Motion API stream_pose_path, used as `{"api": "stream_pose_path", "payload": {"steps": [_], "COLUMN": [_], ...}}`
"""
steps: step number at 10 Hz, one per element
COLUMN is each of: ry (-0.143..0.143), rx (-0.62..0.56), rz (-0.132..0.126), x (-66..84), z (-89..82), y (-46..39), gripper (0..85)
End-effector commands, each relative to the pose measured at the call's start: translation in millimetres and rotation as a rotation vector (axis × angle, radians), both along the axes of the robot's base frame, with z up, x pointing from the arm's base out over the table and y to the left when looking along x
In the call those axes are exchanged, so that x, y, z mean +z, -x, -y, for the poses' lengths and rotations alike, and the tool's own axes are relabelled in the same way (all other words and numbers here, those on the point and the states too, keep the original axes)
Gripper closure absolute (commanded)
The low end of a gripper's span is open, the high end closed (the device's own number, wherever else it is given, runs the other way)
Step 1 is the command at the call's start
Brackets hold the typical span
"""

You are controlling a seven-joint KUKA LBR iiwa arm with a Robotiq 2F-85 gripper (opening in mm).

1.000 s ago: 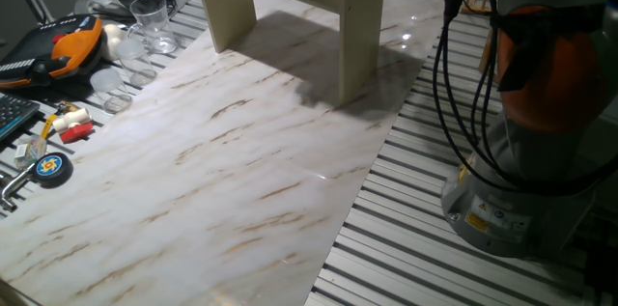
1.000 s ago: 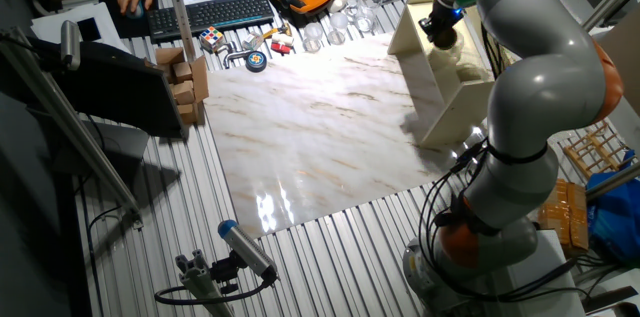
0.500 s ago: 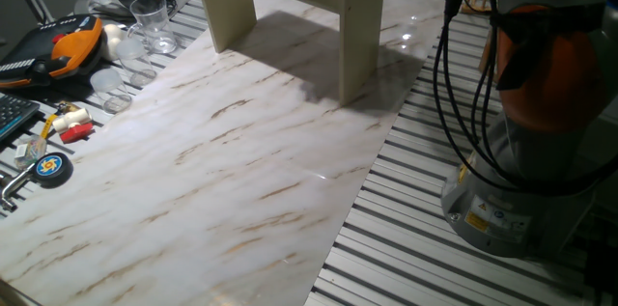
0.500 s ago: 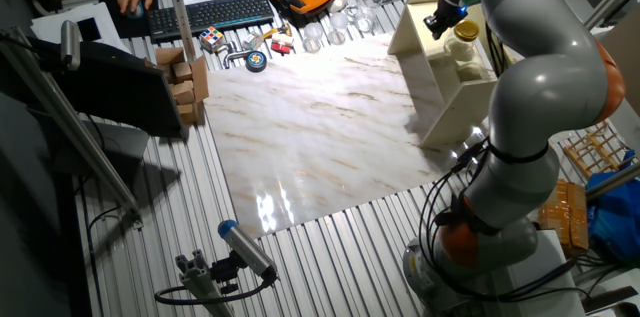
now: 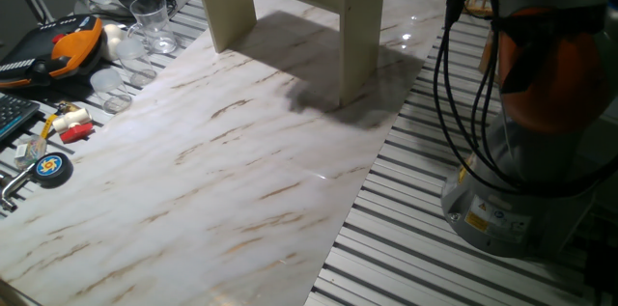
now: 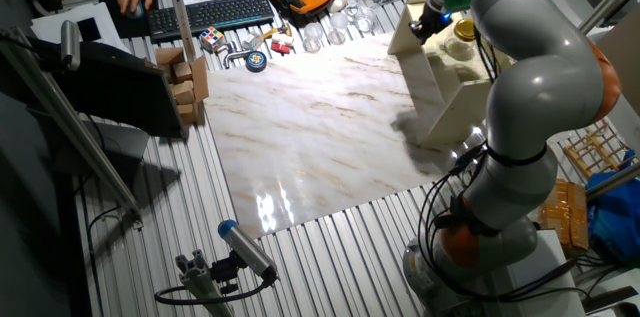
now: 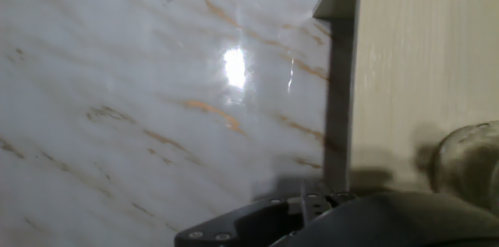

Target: Put the object on the shelf

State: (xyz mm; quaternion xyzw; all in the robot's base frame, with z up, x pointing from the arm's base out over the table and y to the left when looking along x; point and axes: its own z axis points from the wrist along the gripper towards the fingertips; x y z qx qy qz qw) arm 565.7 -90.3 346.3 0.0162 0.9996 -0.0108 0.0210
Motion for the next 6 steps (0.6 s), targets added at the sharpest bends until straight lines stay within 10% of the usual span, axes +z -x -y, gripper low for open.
{"api": "stream_pose_path", "payload": {"steps": [1, 6], "ry": [-0.003, -0.026], "rx": [-0.010, -0.057], "rz": [-0.001, -0.004], "x": [-4.3, -40.8], "z": [-7.8, -49.9], "y": [-1.1, 0.0], "gripper": [85.0, 85.0]}}
